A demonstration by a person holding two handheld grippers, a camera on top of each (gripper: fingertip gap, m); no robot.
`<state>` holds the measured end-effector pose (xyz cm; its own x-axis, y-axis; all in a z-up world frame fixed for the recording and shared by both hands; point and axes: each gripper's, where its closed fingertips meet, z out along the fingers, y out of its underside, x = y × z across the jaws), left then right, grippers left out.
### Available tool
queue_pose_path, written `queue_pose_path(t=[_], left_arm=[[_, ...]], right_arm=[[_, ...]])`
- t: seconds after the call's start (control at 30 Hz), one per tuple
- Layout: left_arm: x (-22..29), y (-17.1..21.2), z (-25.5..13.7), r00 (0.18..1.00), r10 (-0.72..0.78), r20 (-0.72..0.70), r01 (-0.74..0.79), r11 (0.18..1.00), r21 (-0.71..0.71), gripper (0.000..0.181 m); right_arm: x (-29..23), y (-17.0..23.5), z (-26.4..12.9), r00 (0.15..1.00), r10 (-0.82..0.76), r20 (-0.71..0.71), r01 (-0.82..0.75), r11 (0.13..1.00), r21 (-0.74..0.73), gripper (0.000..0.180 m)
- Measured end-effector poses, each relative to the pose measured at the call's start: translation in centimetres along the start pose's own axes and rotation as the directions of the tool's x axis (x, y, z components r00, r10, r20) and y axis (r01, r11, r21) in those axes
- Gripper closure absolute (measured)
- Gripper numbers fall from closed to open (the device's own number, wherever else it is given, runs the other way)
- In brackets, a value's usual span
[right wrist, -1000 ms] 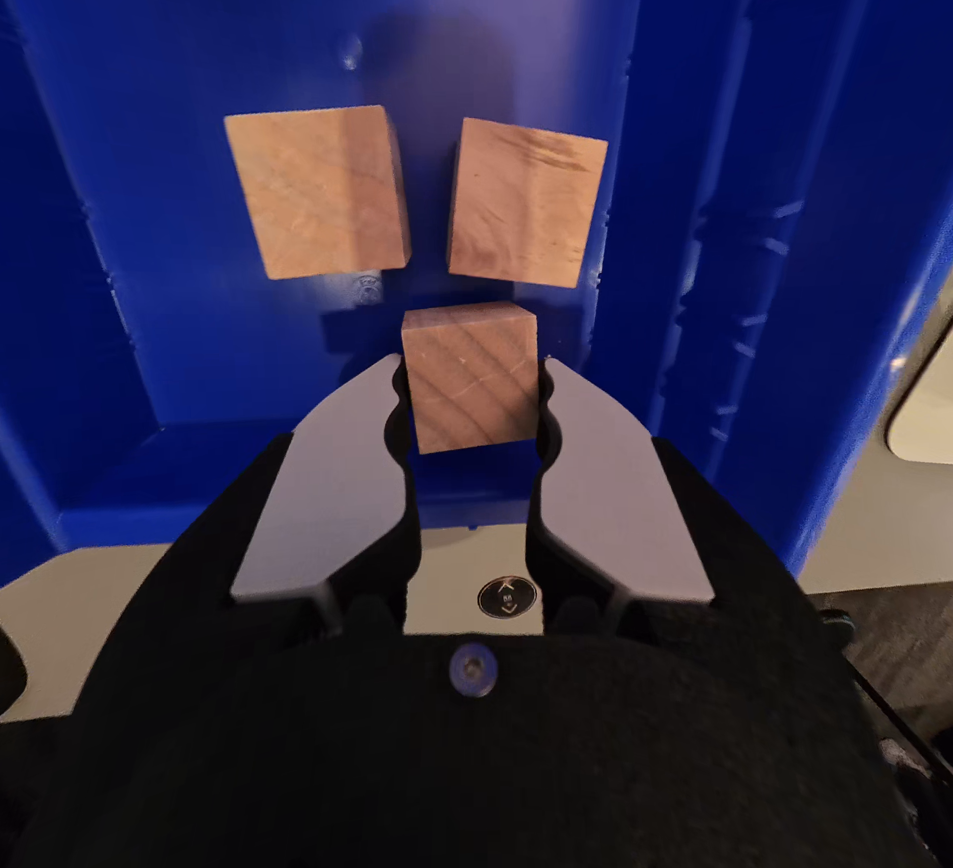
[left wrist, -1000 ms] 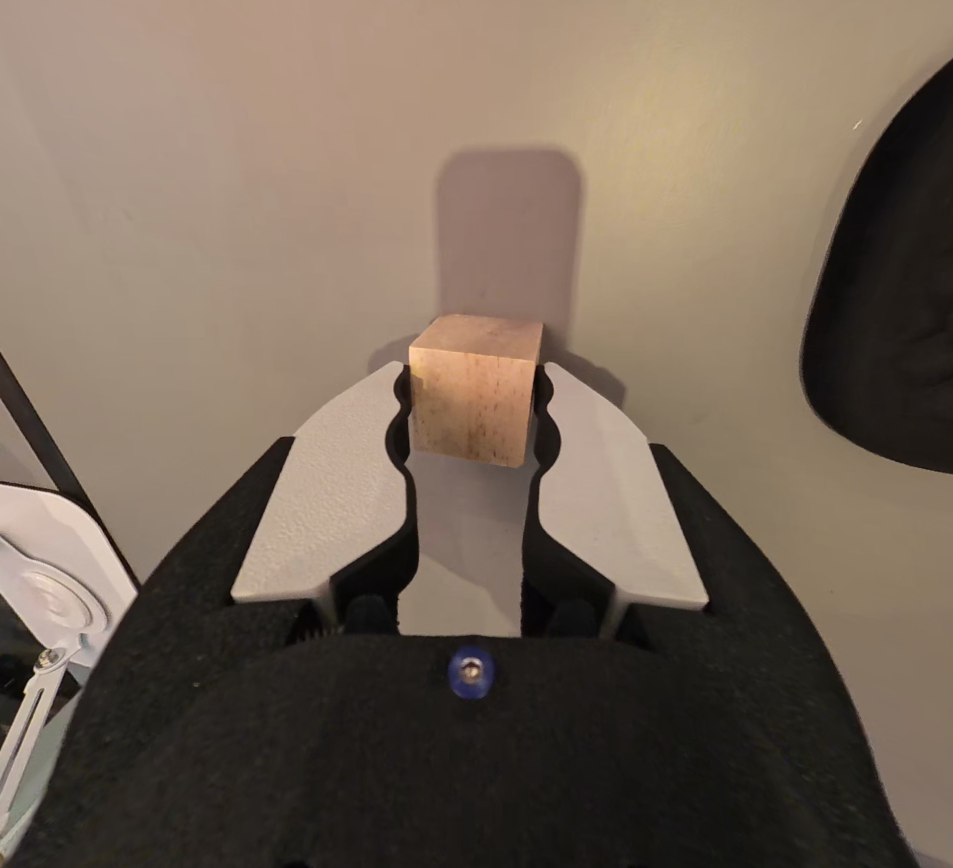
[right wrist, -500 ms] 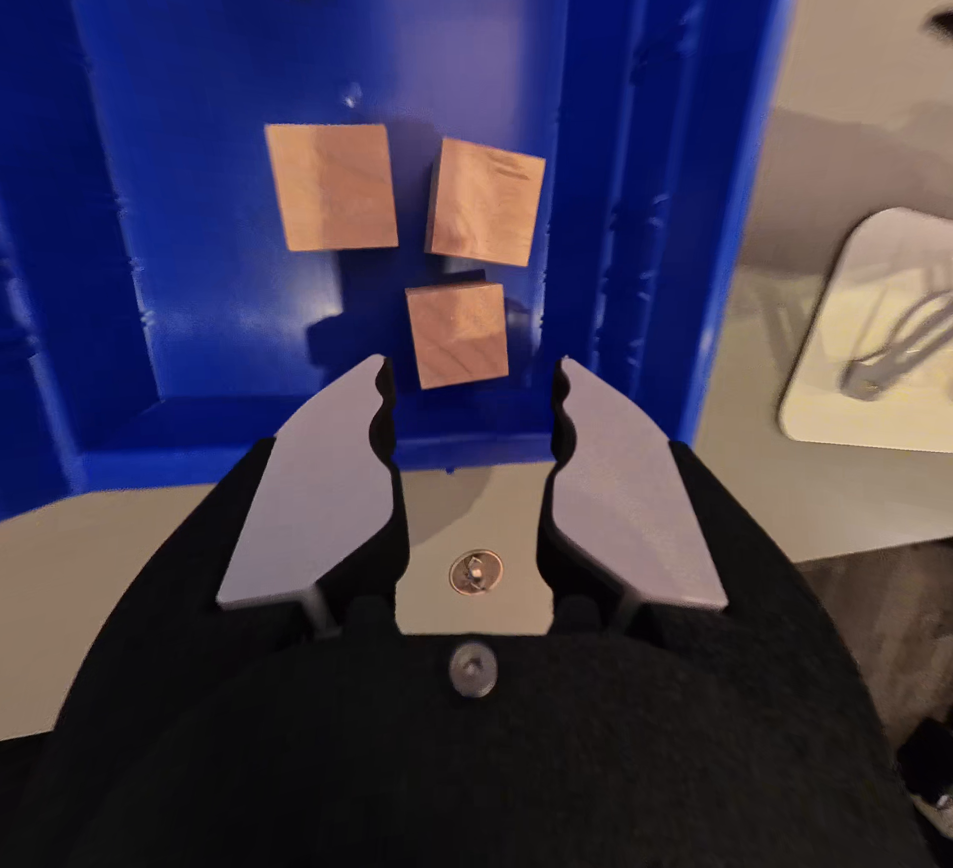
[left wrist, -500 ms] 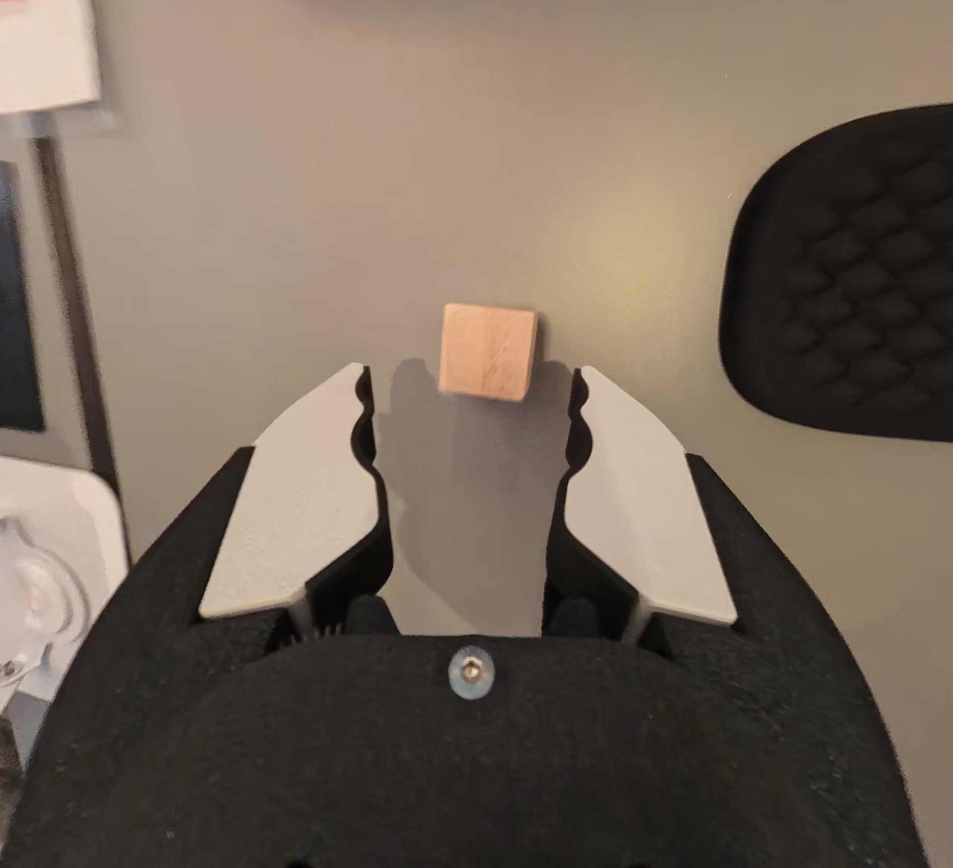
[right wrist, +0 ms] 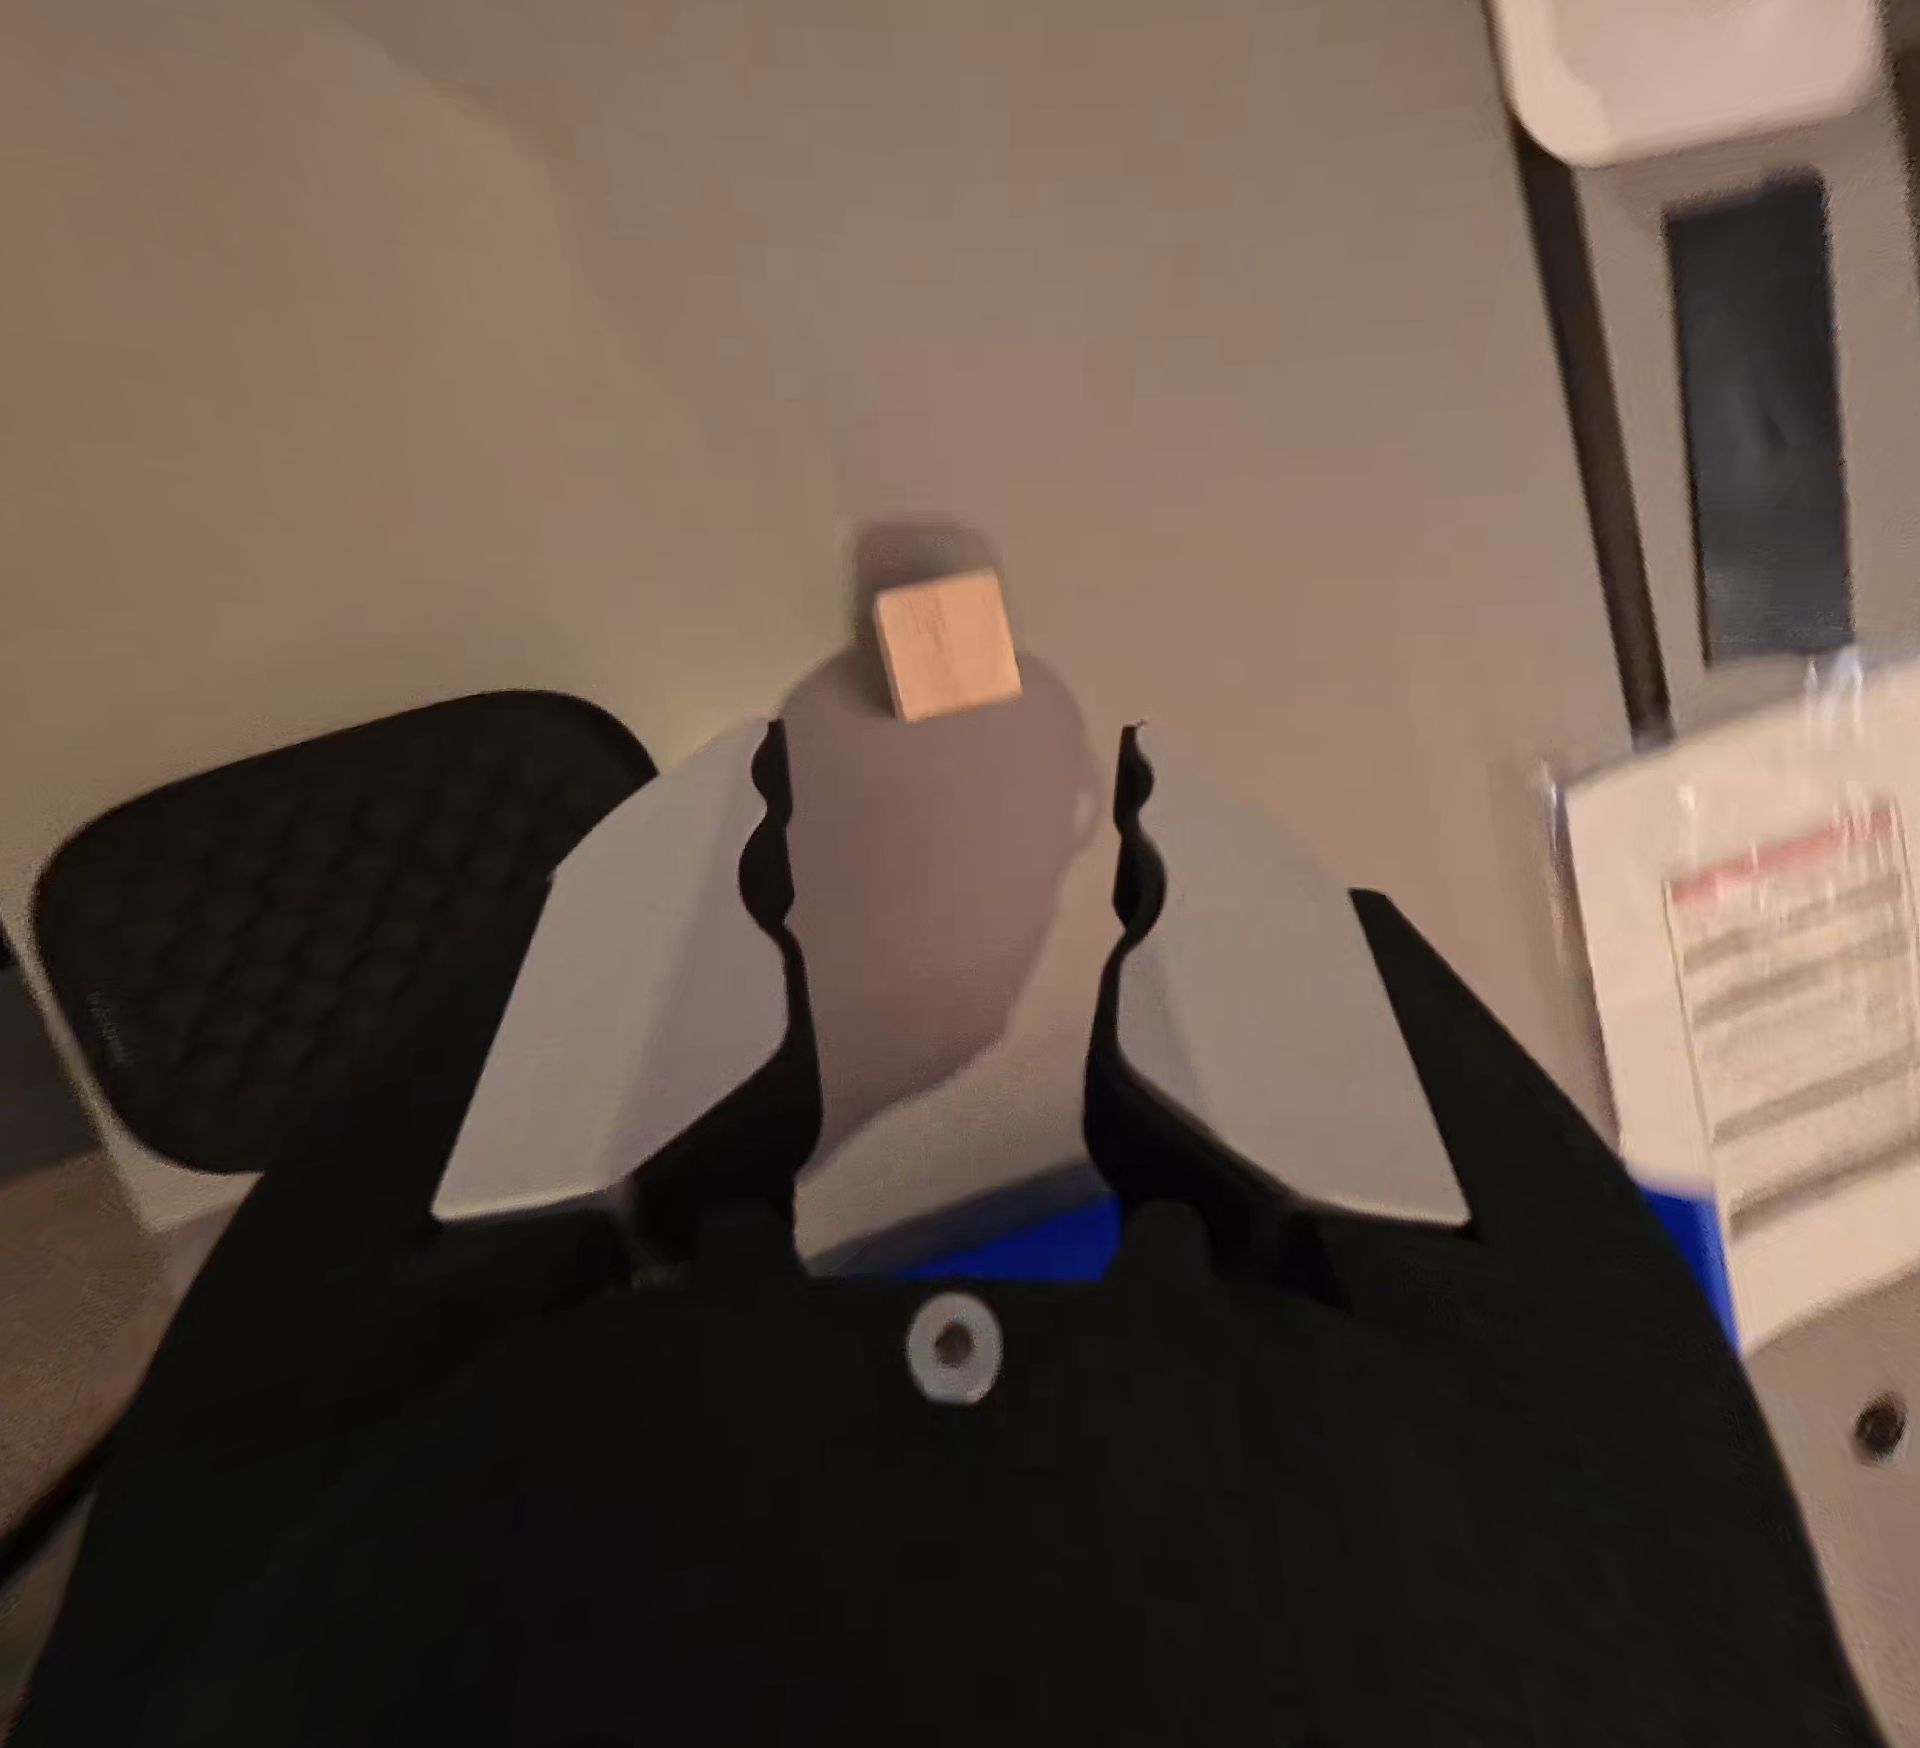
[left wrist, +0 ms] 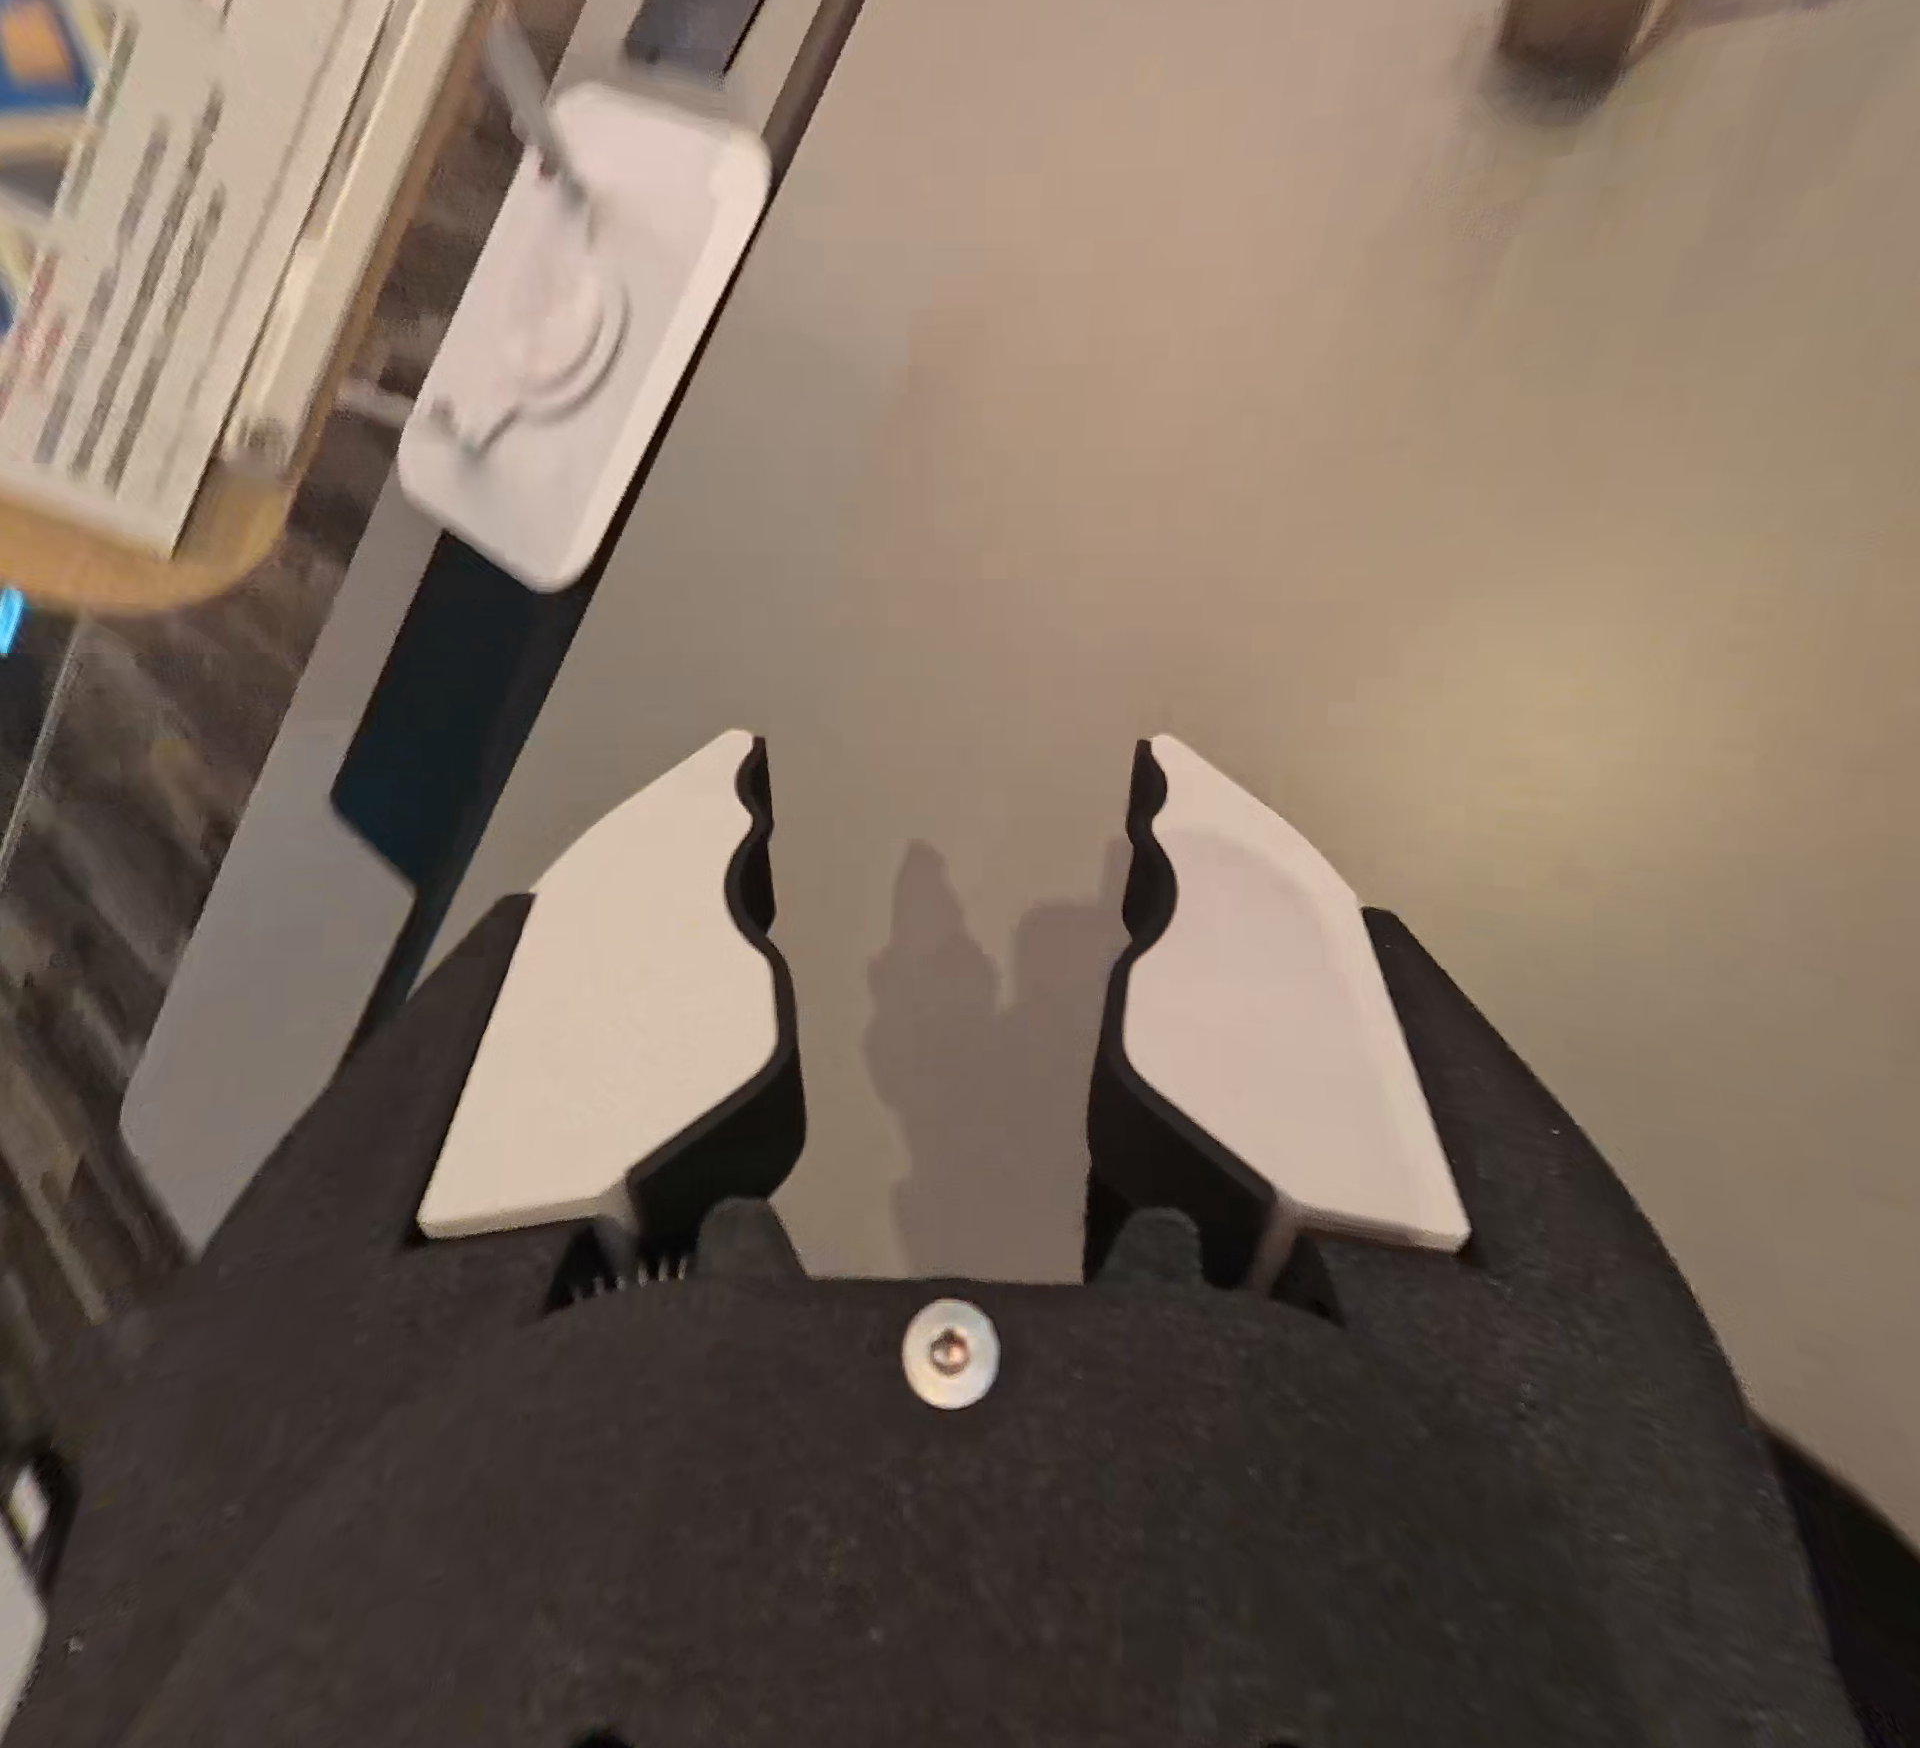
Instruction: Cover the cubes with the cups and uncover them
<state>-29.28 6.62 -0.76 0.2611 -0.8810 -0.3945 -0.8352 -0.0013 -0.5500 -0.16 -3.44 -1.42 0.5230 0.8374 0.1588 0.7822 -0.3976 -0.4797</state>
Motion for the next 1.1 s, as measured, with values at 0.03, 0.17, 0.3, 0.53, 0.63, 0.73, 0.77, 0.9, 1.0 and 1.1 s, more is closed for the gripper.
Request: queue_pose_path(t=[0.03,0.17,0.3,0.53,0.63,0.73,0.77,0.9,1.0,1.1], left_arm=[[-0.7,1.8,-0.8,1.0,-0.016,0.019,0.016,0.999,-0.032,0.115],[-1.9,8.2,-3.6,0.996,-0.048,0.071,0.058,0.988,-0.14,0.114],[-2.2,12.1,-5.6,0.991,-0.073,0.111,0.092,0.979,-0.179,0.115],[-1.5,15.2,-6.1,0.983,-0.136,0.123,0.155,0.973,-0.17,0.118],[-1.5,15.5,-5.4,0.983,-0.141,0.117,0.161,0.971,-0.177,0.118],[-1.4,14.7,-4.7,0.982,-0.157,0.101,0.171,0.974,-0.15,0.12],[-1.2,14.4,-4.4,0.982,-0.164,0.093,0.176,0.975,-0.136,0.121],[0.0,13.7,-3.3,0.989,-0.125,0.078,0.132,0.986,-0.103,0.123],[0.6,13.1,-2.6,0.992,-0.085,0.091,0.092,0.993,-0.075,0.124],[1.0,12.5,-2.0,0.994,-0.06,0.09,0.066,0.996,-0.061,0.125]], right_arm=[[-0.3,-0.5,1.7,0.998,-0.054,0.017,0.054,0.998,-0.018,0.12],[-0.3,0.4,7.8,0.988,-0.146,0.049,0.152,0.976,-0.155,0.117],[-0.2,2.7,11.3,0.985,-0.146,0.09,0.165,0.953,-0.256,0.122],[-0.5,4.1,13.0,0.984,-0.122,0.13,0.155,0.945,-0.286,0.135],[-0.7,3.3,12.2,0.988,-0.105,0.113,0.13,0.96,-0.246,0.135],[0.3,1.7,8.2,0.998,-0.061,-0.014,0.057,0.979,-0.197,0.135],[0.8,1.0,5.9,0.997,-0.02,-0.075,0.008,0.988,-0.155,0.135],[2.6,2.4,-5.0,0.932,0.24,-0.271,-0.247,0.969,0.007,0.135],[4.2,9.1,-11.2,0.755,0.517,-0.403,-0.543,0.838,0.058,0.135],[3.8,16.9,-12.8,0.534,0.725,-0.435,-0.782,0.619,0.073,0.135]])
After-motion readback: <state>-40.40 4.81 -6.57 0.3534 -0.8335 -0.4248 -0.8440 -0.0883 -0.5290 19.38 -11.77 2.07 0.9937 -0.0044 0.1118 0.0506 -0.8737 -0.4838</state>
